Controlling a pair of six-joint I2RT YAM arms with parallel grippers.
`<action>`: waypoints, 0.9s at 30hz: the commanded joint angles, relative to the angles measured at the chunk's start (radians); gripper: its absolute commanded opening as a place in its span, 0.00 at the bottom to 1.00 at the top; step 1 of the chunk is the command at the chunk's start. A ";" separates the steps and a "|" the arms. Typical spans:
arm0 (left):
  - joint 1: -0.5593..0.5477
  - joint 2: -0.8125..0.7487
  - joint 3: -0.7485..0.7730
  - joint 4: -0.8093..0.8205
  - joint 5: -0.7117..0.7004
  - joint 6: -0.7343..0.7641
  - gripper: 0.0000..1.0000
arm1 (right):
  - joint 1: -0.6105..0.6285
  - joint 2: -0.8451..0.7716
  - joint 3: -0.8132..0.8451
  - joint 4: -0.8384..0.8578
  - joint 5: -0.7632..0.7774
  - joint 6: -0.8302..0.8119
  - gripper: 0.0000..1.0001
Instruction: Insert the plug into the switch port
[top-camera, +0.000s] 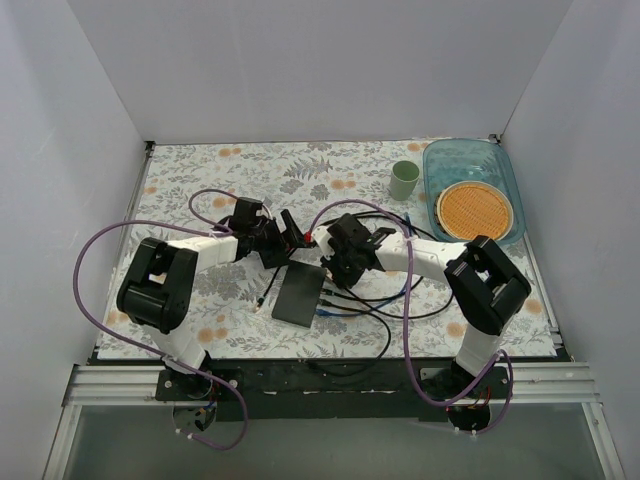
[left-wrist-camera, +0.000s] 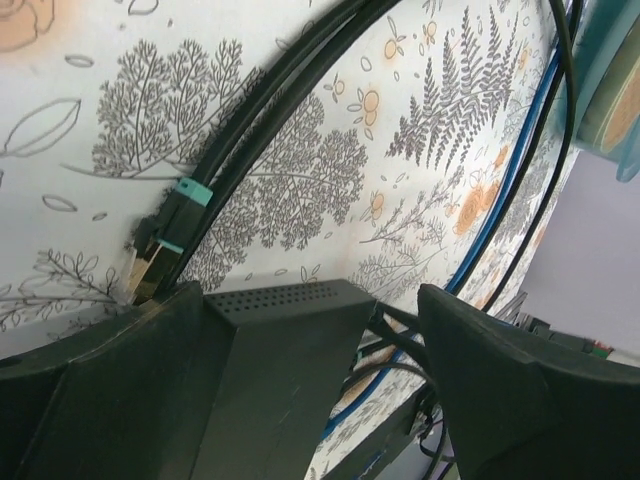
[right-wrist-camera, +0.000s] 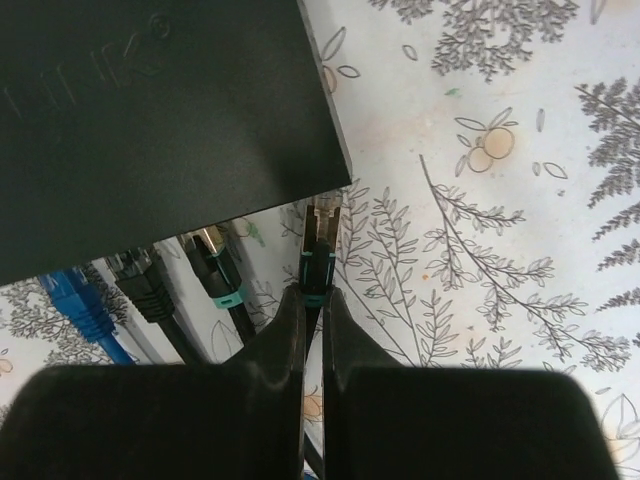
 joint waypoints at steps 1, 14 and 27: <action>-0.006 0.024 0.068 -0.009 0.005 0.024 0.89 | 0.036 -0.023 0.030 -0.008 -0.172 -0.033 0.01; -0.006 -0.041 0.051 -0.133 -0.122 0.076 0.90 | 0.060 -0.025 0.024 -0.022 -0.063 -0.024 0.01; -0.001 -0.242 -0.060 -0.250 -0.207 0.107 0.87 | 0.062 -0.018 0.027 -0.015 -0.069 -0.056 0.01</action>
